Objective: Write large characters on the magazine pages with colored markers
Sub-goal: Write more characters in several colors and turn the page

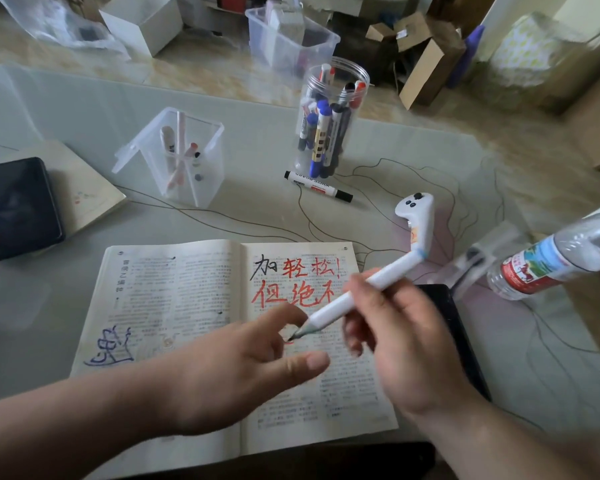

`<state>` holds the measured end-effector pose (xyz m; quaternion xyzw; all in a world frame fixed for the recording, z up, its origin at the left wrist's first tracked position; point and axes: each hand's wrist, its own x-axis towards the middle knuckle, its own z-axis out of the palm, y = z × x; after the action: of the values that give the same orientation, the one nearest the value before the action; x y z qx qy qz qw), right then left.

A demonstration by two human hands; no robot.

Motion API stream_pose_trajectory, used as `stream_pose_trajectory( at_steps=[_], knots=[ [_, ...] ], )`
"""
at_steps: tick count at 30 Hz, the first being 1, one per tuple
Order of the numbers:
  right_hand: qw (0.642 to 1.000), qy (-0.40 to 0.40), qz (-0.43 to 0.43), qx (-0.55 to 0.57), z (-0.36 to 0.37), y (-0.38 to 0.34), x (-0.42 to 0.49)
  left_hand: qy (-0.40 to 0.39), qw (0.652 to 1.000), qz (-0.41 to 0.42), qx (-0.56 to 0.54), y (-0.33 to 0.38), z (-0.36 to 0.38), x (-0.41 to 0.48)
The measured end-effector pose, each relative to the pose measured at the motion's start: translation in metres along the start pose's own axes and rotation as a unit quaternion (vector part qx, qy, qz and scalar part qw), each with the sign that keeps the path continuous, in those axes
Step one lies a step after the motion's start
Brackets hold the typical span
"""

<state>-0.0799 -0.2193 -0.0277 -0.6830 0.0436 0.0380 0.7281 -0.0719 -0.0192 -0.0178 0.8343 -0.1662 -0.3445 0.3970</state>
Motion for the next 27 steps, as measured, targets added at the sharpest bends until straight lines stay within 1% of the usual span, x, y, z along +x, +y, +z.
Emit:
stream_pose_trajectory(
  at_steps=[1, 2, 3, 5, 10, 14, 19, 24, 27],
  knots=[
    [0.999, 0.049, -0.007, 0.006, -0.006, -0.001, 0.007, 0.009, 0.994, -0.019, 0.104, -0.005, -0.003, 0.000],
    [0.996, 0.091, -0.012, 0.010, -0.013, -0.002, 0.015, 0.021, 0.980, -0.026, 0.198, -0.010, -0.006, 0.002],
    [0.992, 0.123, -0.012, 0.010, -0.018, -0.003, 0.022, 0.032, 0.964, -0.028, 0.264, -0.015, -0.007, 0.004],
    [0.988, 0.152, 0.005, -0.008, -0.028, 0.001, 0.034, 0.037, 0.945, -0.044, 0.321, -0.026, -0.009, 0.010],
    [0.985, 0.114, 0.083, -0.097, -0.032, 0.014, 0.038, 0.030, 0.928, -0.081, 0.362, -0.049, -0.004, 0.019],
    [0.979, 0.118, 0.095, -0.135, -0.032, 0.016, 0.037, 0.027, 0.920, -0.110, 0.374, -0.050, -0.008, 0.022],
    [0.982, 0.076, 0.135, -0.108, -0.027, 0.020, 0.037, 0.034, 0.910, -0.117, 0.396, -0.051, -0.016, 0.023],
    [0.986, 0.041, 0.137, -0.090, -0.020, 0.025, 0.036, 0.054, 0.907, -0.118, 0.400, -0.049, -0.018, 0.025],
    [0.990, 0.016, 0.115, -0.083, -0.019, 0.022, 0.036, 0.050, 0.909, -0.122, 0.395, -0.051, -0.018, 0.026]
  ],
)
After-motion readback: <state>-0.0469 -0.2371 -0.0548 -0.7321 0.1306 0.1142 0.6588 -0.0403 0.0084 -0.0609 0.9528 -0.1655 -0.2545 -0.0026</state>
